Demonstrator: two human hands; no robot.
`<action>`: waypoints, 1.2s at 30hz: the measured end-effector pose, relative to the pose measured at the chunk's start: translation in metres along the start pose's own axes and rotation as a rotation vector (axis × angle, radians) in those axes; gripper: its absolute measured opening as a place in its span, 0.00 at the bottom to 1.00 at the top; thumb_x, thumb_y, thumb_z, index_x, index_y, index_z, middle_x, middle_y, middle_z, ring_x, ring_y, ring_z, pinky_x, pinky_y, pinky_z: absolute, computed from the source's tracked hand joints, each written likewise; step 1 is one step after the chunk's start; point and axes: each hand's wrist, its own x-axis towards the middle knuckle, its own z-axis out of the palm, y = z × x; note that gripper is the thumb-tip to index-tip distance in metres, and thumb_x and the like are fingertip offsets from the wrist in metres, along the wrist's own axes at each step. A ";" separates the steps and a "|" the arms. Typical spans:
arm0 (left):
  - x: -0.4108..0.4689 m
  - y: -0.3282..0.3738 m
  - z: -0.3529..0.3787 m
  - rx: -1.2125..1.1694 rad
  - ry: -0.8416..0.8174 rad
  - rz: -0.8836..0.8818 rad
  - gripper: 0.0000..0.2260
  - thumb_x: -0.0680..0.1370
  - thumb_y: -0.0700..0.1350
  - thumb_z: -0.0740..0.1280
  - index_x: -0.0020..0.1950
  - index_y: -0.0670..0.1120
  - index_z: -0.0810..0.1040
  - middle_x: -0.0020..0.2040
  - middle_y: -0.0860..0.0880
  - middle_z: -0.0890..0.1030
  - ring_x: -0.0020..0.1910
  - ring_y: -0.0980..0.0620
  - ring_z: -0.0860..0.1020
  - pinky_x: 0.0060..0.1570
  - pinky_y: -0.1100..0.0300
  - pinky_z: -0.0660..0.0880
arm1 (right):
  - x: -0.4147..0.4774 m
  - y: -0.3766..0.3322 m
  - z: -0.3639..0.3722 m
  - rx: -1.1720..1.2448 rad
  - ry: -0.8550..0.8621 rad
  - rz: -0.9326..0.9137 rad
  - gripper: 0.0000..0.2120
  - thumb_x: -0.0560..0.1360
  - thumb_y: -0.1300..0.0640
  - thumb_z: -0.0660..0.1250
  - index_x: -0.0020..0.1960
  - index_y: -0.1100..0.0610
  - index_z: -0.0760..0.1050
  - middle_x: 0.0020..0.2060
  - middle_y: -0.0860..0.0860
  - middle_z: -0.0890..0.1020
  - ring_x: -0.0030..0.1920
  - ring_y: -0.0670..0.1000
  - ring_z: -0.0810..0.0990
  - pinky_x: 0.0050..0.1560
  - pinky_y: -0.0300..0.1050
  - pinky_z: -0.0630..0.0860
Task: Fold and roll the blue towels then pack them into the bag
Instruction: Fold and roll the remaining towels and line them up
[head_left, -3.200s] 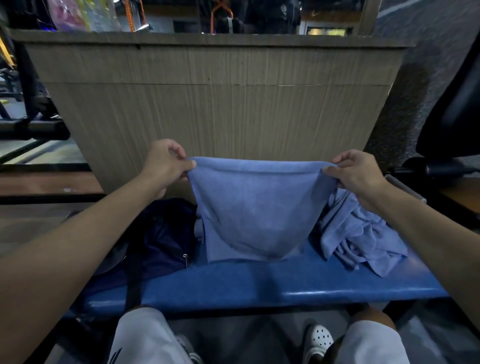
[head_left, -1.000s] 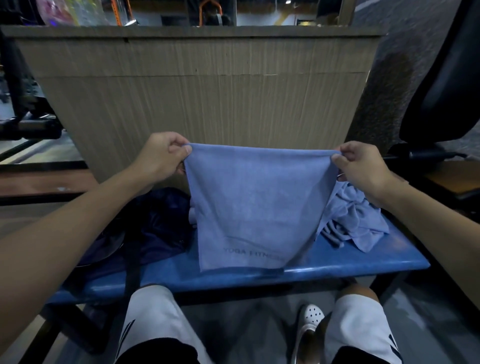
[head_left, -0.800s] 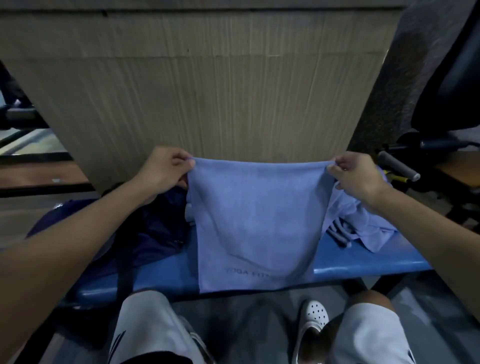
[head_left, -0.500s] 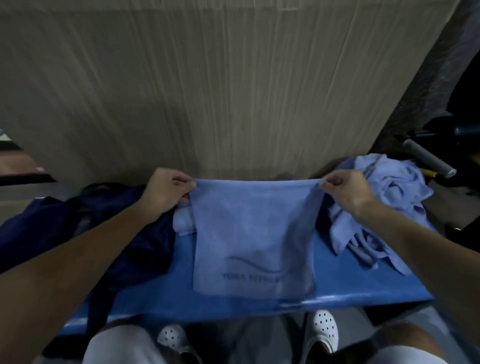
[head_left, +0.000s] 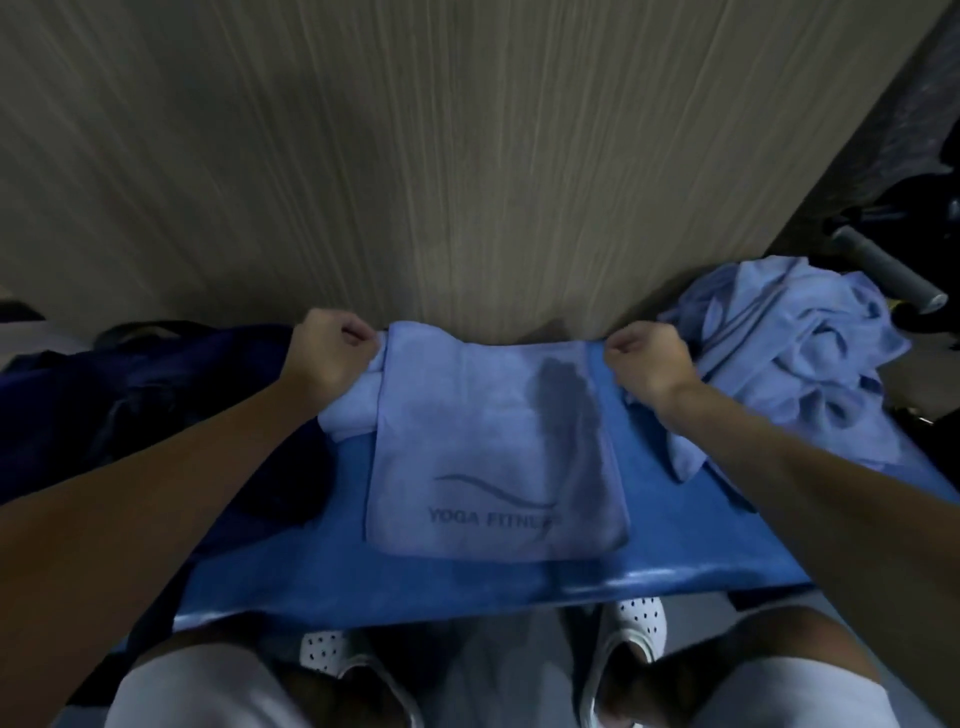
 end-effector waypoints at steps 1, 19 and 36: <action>-0.009 -0.001 0.000 -0.013 -0.015 -0.015 0.05 0.75 0.36 0.70 0.40 0.41 0.81 0.36 0.43 0.81 0.35 0.50 0.77 0.42 0.56 0.76 | -0.009 0.004 0.002 -0.009 -0.005 0.019 0.05 0.74 0.65 0.64 0.44 0.63 0.80 0.33 0.57 0.80 0.28 0.47 0.77 0.33 0.44 0.75; -0.123 -0.034 0.028 0.211 -0.390 -0.504 0.12 0.75 0.43 0.72 0.39 0.35 0.78 0.37 0.38 0.82 0.30 0.47 0.77 0.26 0.62 0.71 | -0.110 0.068 0.022 -0.305 -0.383 0.371 0.10 0.67 0.58 0.75 0.33 0.62 0.76 0.26 0.54 0.77 0.26 0.50 0.76 0.28 0.39 0.72; -0.134 -0.023 0.013 0.021 -0.424 -0.587 0.05 0.75 0.37 0.71 0.42 0.37 0.78 0.35 0.42 0.80 0.31 0.49 0.79 0.26 0.64 0.69 | -0.131 0.077 0.033 -0.341 -0.226 0.319 0.14 0.72 0.55 0.71 0.50 0.62 0.72 0.53 0.62 0.79 0.53 0.62 0.79 0.43 0.46 0.71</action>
